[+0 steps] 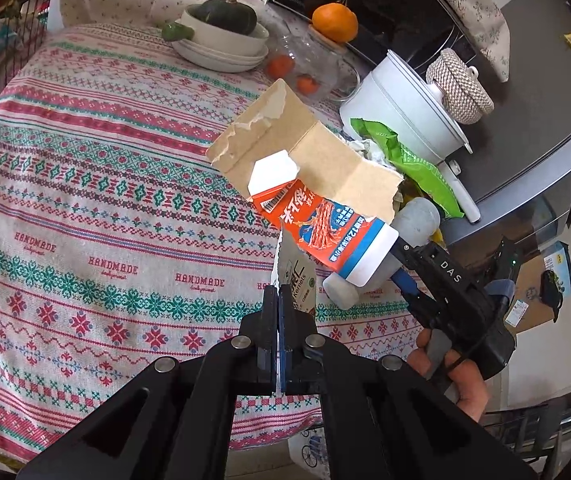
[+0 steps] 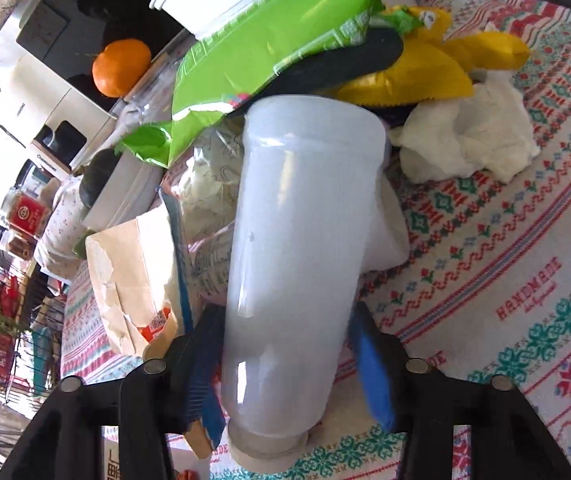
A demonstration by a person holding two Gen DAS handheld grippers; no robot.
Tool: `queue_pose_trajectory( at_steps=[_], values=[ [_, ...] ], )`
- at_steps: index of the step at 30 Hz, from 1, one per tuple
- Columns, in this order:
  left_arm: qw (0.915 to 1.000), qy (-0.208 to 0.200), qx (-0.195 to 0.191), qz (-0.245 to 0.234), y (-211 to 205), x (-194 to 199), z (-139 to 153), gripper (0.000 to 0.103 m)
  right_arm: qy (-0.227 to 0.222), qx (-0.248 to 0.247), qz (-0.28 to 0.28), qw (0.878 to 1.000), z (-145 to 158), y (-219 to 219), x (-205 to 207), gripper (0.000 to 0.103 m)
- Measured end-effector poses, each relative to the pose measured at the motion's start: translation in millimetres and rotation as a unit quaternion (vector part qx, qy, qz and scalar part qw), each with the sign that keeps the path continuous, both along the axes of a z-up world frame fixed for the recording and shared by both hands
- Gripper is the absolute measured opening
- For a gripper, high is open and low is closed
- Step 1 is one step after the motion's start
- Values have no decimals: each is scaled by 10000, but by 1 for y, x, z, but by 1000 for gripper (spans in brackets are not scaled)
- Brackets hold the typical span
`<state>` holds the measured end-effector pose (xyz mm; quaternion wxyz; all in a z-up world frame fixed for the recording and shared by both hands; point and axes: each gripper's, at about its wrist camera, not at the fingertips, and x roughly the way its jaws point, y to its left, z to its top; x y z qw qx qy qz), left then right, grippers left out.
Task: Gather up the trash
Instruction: 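Close the right tool on the white plastic bottle and lift it, then carry the snack packet and white bottle with both tools over the bin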
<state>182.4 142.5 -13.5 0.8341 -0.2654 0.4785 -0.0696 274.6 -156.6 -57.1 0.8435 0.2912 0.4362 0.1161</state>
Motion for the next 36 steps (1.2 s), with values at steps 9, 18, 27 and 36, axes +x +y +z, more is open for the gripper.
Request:
queue_pose_trajectory(
  at_steps=[9,18,27,36],
  values=[
    [9999,-127,-59,-98,-4,-1,5,0,-304,81,-130,9994,17,-22,-51,53],
    [9970,-413,-238,-605,-26,-10,18,0,-736,-317,-103,9967,60,-48,-110,53],
    [9896,-653,-207,-1265,-67,-30,31,0,-905,-552,-285,9940,94,-106,-203,53],
    [9724,-612,124,-2247,-149,-64,18,0,-669,-866,-1212,9866,81,-188,-263,53]
  ],
)
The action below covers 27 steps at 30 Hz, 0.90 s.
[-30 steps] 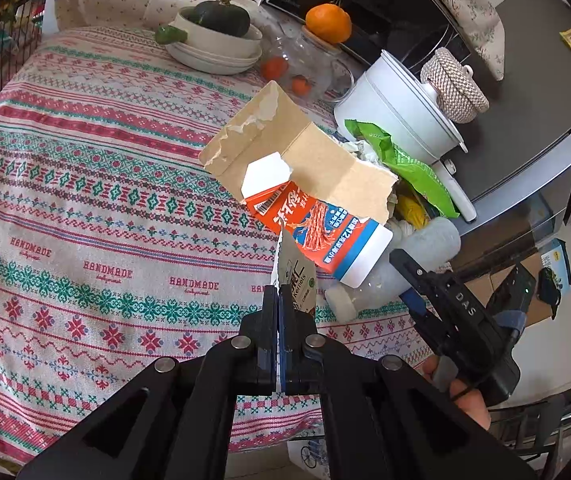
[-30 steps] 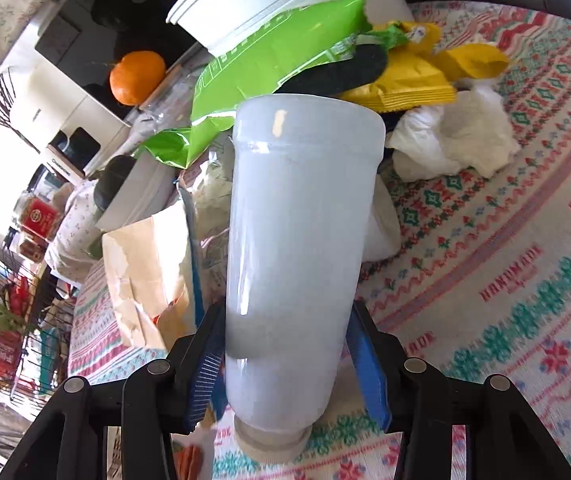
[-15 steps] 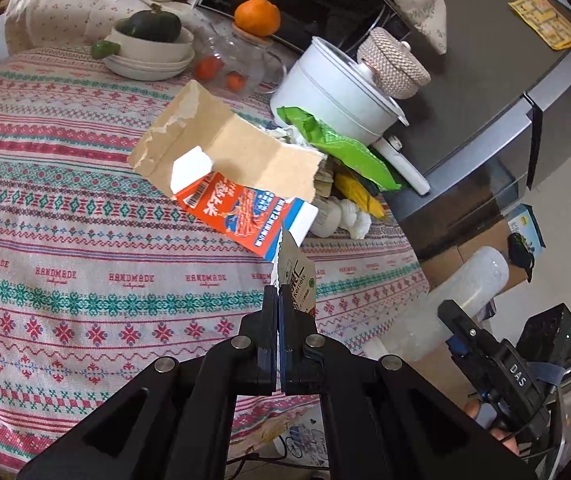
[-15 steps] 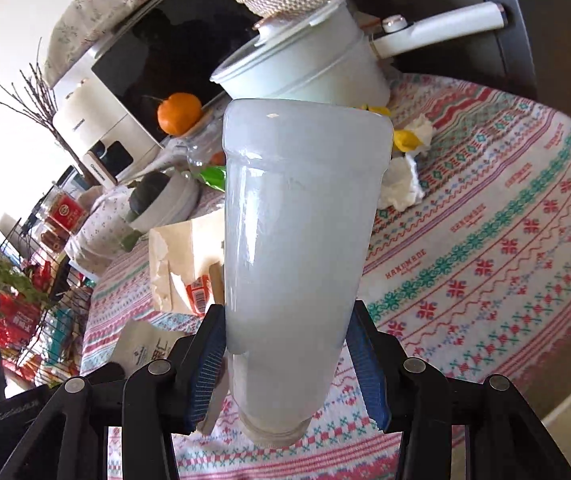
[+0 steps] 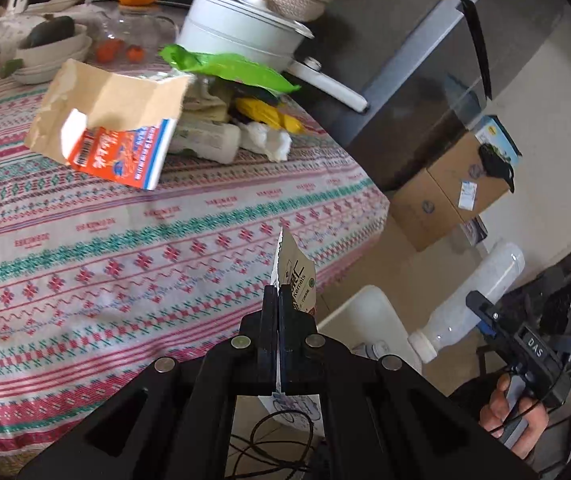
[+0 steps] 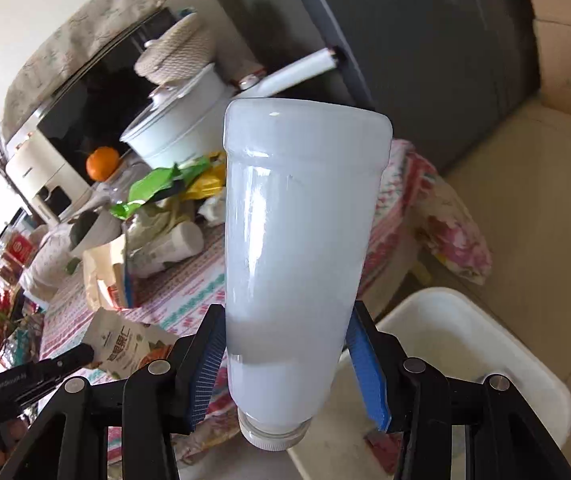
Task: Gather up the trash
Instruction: 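Carry the snack packet and white bottle with both tools over the bin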
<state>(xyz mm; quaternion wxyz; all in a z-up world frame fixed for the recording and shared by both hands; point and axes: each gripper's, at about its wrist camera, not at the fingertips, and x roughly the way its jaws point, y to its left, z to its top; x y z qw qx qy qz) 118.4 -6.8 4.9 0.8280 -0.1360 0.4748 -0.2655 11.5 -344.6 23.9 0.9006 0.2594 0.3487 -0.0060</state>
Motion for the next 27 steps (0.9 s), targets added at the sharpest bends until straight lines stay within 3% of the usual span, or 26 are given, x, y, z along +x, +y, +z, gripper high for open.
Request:
queue_pose_trajectory(
  at_steps=[6,14,20,27],
  values=[
    [9975,178,-60,-683,-57,-19,-15,0,665,-232,-128,9974,-25,-8,-6,53],
    [9877,396,492,-1431,-136,-43,-56,0,1437,-757,-112,9867,-60,-2,-1,53],
    [9812,514,929,-1611,-161,-48,-89,0,1900,-851,-66,9781,-84,-5,3,53],
    [9774,862,1135,-1563,-170,-41,-114,1,2367,-937,8,9670,-107,-2,12,53]
  ],
)
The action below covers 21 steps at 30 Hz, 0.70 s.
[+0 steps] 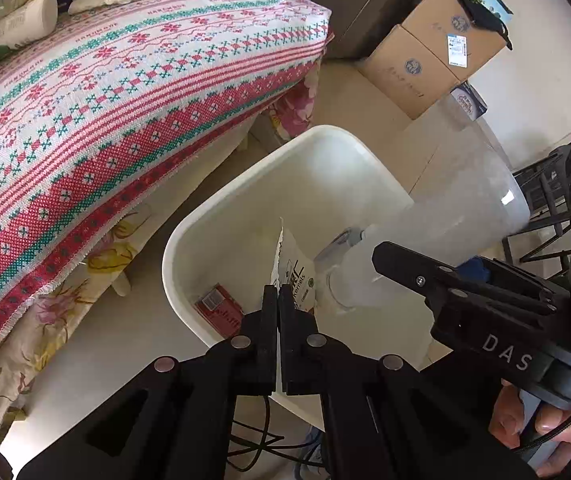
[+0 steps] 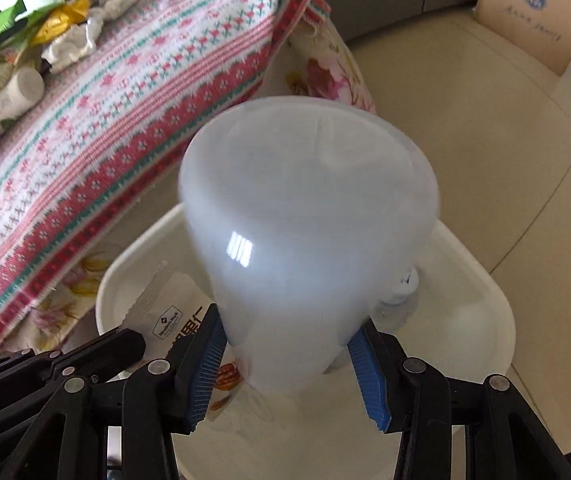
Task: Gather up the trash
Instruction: 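Carry the snack packet and white bottle with both tools over the bin, then open both tools to drop the packet and bottle into the bin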
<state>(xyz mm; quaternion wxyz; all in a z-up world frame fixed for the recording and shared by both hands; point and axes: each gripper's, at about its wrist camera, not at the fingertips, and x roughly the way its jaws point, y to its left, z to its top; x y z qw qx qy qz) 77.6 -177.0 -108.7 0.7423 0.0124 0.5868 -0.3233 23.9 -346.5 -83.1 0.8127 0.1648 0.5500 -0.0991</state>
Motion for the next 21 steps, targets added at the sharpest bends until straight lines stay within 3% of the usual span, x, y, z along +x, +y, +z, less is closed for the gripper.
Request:
queue_pose_trajectory(
  at_steps=[5,9,21],
  values=[
    [9999,54,-49,141,10,4,5,6,151,-30,-16,9999,-5,0,2,53],
    [9991,73,-207,360,23,14,12,35,210,-40,-70,9997,-9,0,3,53],
    [9948,-341,-397,869,58,23,50,38,-250,110,-294,9992,11,-3,3,60]
  ],
)
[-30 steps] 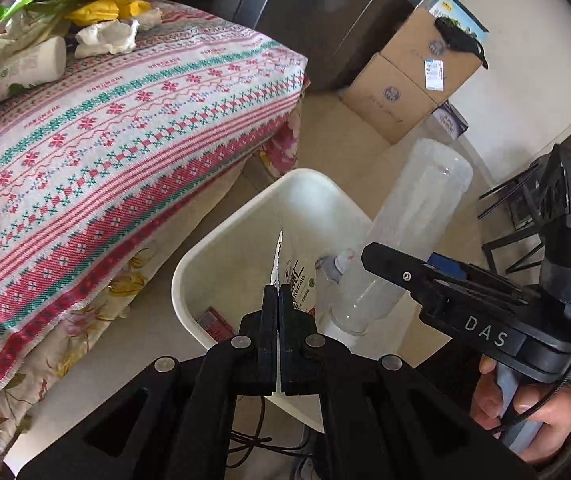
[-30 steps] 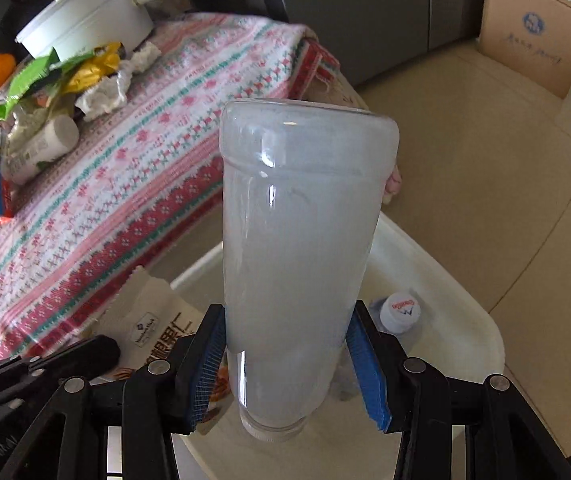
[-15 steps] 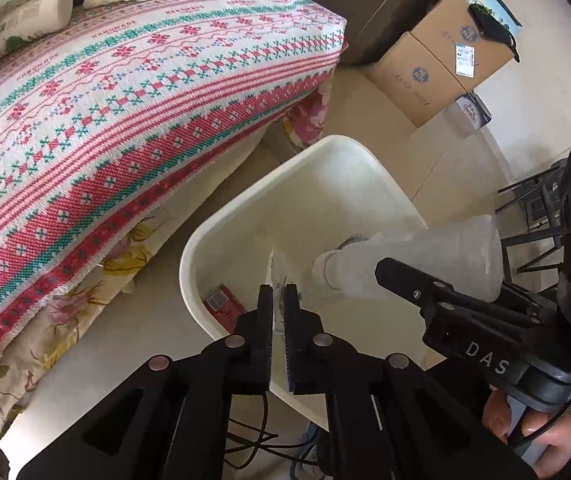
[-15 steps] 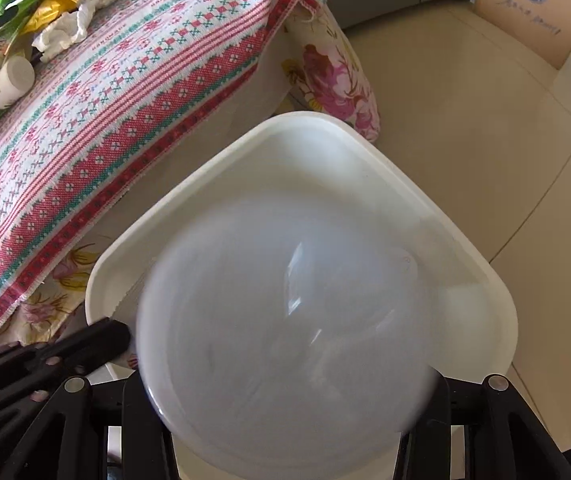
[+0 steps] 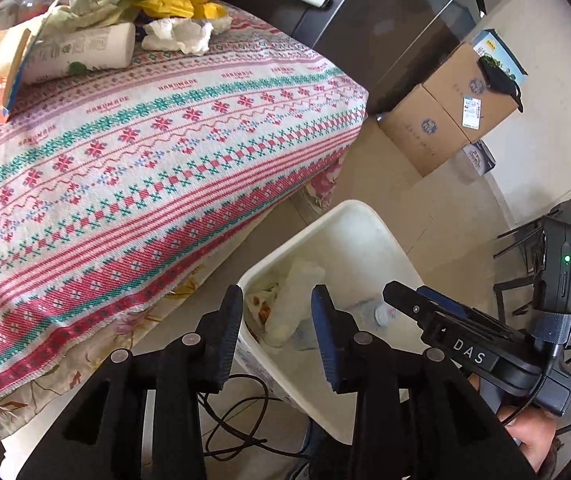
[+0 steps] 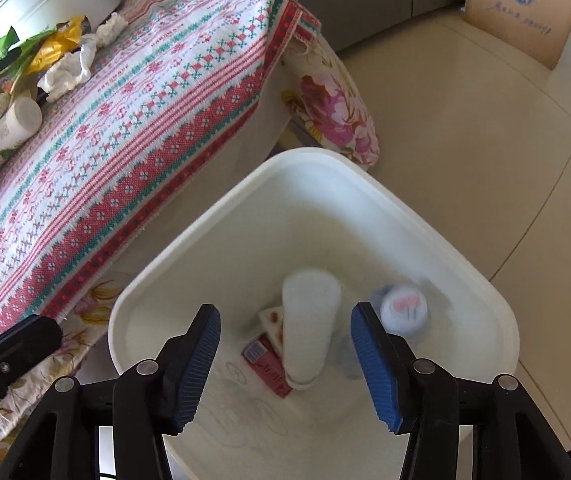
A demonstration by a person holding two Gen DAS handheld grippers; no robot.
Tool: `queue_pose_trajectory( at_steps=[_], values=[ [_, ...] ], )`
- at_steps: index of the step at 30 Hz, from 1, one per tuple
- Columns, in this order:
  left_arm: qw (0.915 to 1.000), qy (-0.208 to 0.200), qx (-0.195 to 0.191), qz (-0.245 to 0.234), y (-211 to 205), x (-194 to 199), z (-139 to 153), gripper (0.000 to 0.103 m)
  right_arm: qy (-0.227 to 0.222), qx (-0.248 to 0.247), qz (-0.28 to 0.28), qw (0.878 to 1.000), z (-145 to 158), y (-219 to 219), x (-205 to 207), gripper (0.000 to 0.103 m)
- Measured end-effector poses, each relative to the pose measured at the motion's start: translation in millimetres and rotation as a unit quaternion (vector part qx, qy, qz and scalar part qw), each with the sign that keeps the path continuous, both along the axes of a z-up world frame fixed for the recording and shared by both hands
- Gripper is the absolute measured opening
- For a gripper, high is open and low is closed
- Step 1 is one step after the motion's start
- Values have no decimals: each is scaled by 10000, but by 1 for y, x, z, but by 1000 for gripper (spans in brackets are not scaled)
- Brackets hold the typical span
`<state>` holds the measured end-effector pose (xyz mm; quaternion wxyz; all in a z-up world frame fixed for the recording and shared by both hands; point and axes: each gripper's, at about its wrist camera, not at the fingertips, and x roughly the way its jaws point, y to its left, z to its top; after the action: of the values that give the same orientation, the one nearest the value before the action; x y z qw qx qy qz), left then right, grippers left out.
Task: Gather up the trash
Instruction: 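Open both tools to drop the packet and bottle into the bin, then move both open tools back over the table toward the remaining trash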
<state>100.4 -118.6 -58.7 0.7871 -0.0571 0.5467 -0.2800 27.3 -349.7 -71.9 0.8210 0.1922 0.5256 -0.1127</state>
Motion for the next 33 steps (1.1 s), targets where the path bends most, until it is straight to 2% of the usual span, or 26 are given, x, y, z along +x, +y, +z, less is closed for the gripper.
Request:
queue_pose_trajectory(
  at_steps=[7,9,12,16,20,21,23,25,29,33],
  values=[
    [9980,-298,133,535,32,9,19,40,-167,146,81,9997,2,9,2,63],
    [9962,-403,185,750,43,13,25,48,-257,211,124,9994,5,12,3,65],
    [9924,-524,227,1087,62,24,31,53,-415,303,234,9984,10,19,4,67],
    [9839,-602,452,1620,94,44,36,54,-583,359,312,9972,16,26,6,72],
    [9681,-744,730,2278,130,69,37,60,-685,439,398,9959,18,32,9,75],
    [9664,-698,753,2358,135,74,35,61,-702,448,433,9956,18,35,10,75],
    [9658,-603,698,2425,141,85,33,61,-730,417,515,9951,20,41,10,75],
    [9635,-724,737,2469,139,94,35,61,-762,358,617,9945,20,47,11,75],
    [9578,-1162,1144,2367,127,113,39,61,-855,297,790,9928,22,57,13,76],
    [9522,-1211,1437,2406,119,136,33,61,-903,239,877,9918,22,65,15,77]
  ],
)
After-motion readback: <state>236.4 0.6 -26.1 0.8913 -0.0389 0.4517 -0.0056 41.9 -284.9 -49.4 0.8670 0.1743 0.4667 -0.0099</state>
